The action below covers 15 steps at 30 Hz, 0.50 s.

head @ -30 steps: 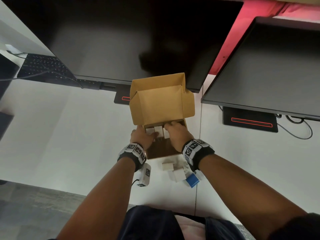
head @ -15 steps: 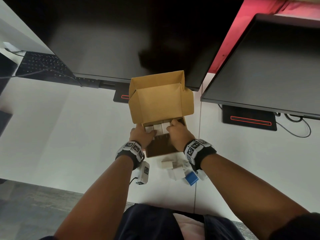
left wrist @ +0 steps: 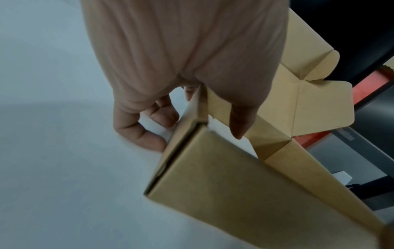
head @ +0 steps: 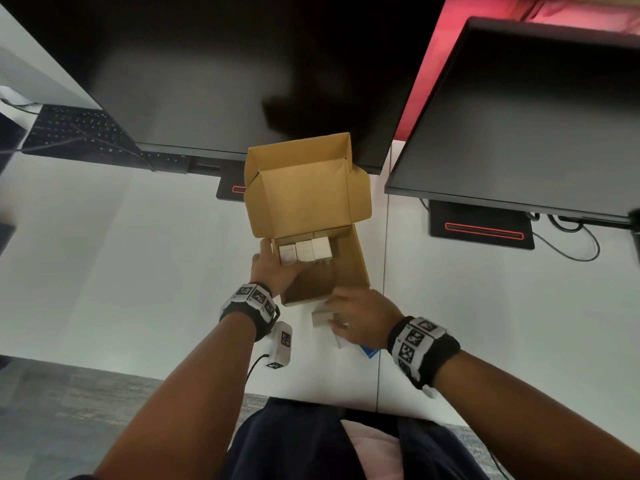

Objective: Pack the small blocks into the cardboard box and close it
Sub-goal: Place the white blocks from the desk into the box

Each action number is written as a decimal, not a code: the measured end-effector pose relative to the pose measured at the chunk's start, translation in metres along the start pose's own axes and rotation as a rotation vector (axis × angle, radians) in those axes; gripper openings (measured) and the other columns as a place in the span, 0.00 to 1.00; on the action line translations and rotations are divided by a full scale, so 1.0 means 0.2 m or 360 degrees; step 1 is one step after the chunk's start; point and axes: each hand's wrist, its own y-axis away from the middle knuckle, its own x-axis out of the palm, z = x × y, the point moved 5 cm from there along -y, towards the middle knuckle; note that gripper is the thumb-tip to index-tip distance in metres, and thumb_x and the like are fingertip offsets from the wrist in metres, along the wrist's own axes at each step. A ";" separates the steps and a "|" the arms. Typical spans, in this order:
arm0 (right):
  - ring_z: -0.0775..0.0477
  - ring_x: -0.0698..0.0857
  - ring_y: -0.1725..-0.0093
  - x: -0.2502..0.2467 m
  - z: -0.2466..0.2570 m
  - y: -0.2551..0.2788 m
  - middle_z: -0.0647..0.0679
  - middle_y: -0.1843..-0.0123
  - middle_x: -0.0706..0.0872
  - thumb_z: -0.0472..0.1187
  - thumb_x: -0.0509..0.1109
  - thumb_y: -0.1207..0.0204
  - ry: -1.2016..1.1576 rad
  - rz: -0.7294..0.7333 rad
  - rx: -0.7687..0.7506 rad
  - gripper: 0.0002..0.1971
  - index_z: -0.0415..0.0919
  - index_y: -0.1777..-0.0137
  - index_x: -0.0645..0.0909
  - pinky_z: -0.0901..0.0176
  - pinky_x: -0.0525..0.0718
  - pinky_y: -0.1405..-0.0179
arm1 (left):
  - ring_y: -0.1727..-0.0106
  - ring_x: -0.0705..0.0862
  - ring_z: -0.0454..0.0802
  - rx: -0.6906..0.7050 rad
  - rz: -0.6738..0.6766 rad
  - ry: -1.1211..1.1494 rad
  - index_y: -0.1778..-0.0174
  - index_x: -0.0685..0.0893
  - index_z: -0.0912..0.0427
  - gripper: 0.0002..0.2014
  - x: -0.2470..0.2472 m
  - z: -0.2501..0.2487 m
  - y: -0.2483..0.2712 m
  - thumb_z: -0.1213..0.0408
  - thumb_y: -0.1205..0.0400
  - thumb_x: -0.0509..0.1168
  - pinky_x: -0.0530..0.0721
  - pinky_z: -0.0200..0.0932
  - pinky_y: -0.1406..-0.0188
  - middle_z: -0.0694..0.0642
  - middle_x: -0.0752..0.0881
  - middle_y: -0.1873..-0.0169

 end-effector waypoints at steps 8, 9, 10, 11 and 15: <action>0.40 0.85 0.43 0.17 0.07 -0.06 0.44 0.41 0.83 0.40 0.63 0.17 0.0201 0.0144 0.0214 0.14 0.46 0.33 0.80 0.45 0.86 0.51 | 0.20 0.73 0.63 0.0065 -0.0016 -0.0033 0.14 0.64 0.52 0.45 0.02 0.03 0.01 0.55 0.25 0.80 0.74 0.58 0.20 0.61 0.78 0.25; 0.40 0.85 0.42 0.17 0.07 -0.06 0.44 0.41 0.84 0.39 0.63 0.17 0.0182 0.0127 0.0212 0.14 0.45 0.34 0.81 0.46 0.86 0.51 | 0.21 0.74 0.63 0.0059 -0.0011 -0.0033 0.14 0.64 0.52 0.45 0.02 0.03 0.01 0.54 0.25 0.80 0.74 0.58 0.20 0.61 0.78 0.25; 0.40 0.84 0.41 0.17 0.06 -0.07 0.44 0.41 0.84 0.38 0.64 0.18 0.0149 0.0110 0.0200 0.13 0.45 0.35 0.82 0.46 0.86 0.51 | 0.21 0.75 0.64 0.0051 -0.0001 -0.0029 0.14 0.64 0.52 0.45 0.01 0.03 0.01 0.53 0.25 0.80 0.75 0.58 0.21 0.61 0.78 0.25; 0.41 0.84 0.40 0.16 0.06 -0.06 0.45 0.40 0.85 0.39 0.65 0.18 0.0109 0.0093 0.0179 0.13 0.44 0.35 0.82 0.46 0.86 0.50 | 0.22 0.77 0.64 0.0034 0.0011 -0.0019 0.15 0.65 0.51 0.45 0.01 0.03 0.01 0.51 0.26 0.80 0.77 0.59 0.20 0.61 0.79 0.25; 0.46 0.85 0.49 0.05 0.06 0.00 0.49 0.41 0.84 0.44 0.70 0.21 -0.0135 -0.0072 0.0055 0.13 0.43 0.38 0.83 0.53 0.86 0.53 | 0.23 0.81 0.66 -0.0038 0.0039 -0.0005 0.16 0.68 0.50 0.45 0.00 0.03 -0.03 0.46 0.29 0.78 0.81 0.64 0.22 0.61 0.81 0.24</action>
